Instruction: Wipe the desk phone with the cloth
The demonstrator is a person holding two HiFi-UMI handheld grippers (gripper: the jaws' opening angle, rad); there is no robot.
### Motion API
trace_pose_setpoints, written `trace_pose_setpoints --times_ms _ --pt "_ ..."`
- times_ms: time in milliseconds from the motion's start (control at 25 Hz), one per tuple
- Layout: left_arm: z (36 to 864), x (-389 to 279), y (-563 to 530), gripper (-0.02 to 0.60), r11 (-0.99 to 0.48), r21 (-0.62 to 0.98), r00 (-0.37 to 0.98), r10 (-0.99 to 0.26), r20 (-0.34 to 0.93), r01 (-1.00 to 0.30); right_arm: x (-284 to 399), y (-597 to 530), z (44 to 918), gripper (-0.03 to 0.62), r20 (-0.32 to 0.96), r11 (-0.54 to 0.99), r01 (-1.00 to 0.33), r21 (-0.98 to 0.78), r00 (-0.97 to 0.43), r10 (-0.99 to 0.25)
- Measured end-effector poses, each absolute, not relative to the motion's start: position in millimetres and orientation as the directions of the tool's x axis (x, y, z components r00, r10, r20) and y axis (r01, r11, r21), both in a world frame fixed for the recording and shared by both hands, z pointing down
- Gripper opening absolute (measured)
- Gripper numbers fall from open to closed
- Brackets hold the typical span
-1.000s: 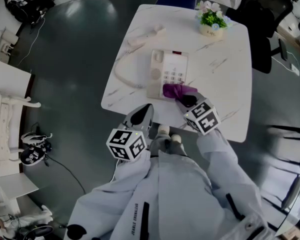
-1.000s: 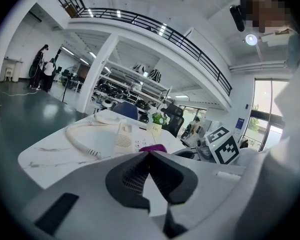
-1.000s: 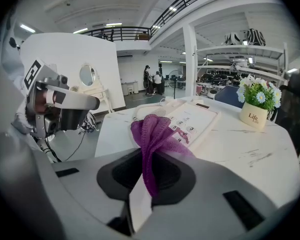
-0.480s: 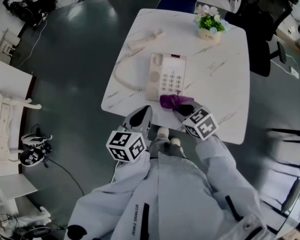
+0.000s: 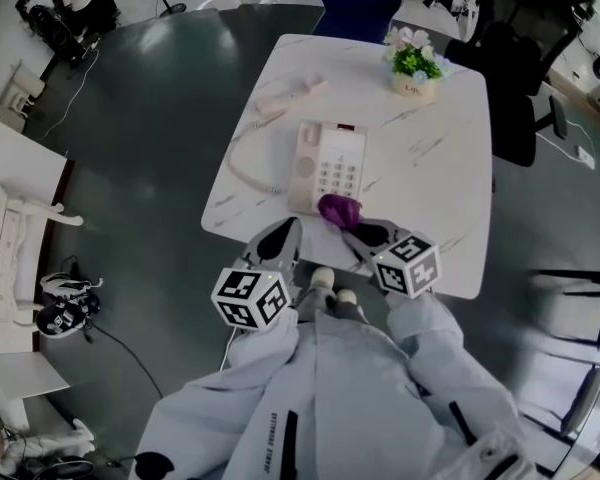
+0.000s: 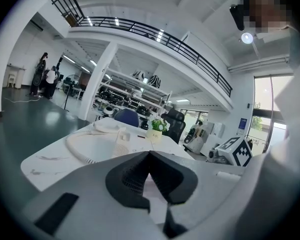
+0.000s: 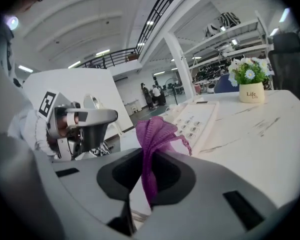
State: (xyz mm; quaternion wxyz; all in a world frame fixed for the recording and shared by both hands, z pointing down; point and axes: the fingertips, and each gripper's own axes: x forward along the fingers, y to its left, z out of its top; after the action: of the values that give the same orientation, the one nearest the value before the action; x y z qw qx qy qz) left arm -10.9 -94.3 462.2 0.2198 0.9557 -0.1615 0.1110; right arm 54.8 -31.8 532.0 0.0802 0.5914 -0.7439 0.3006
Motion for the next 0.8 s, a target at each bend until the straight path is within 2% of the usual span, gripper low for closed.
trace_pose_setpoints --times_ms 280,800 --pt "456 -4 -105 -0.002 -0.852 0.373 0.922 -0.281 0.268 -0.368 81 -36 497 0.037 0.317 0.064 -0.909 -0.411 -0.208 -0.925" --pt "460 10 -138 -0.003 -0.858 0.381 0.928 -0.252 0.275 -0.346 110 -71 464 0.037 0.232 0.005 -0.907 -0.421 -0.113 -0.966"
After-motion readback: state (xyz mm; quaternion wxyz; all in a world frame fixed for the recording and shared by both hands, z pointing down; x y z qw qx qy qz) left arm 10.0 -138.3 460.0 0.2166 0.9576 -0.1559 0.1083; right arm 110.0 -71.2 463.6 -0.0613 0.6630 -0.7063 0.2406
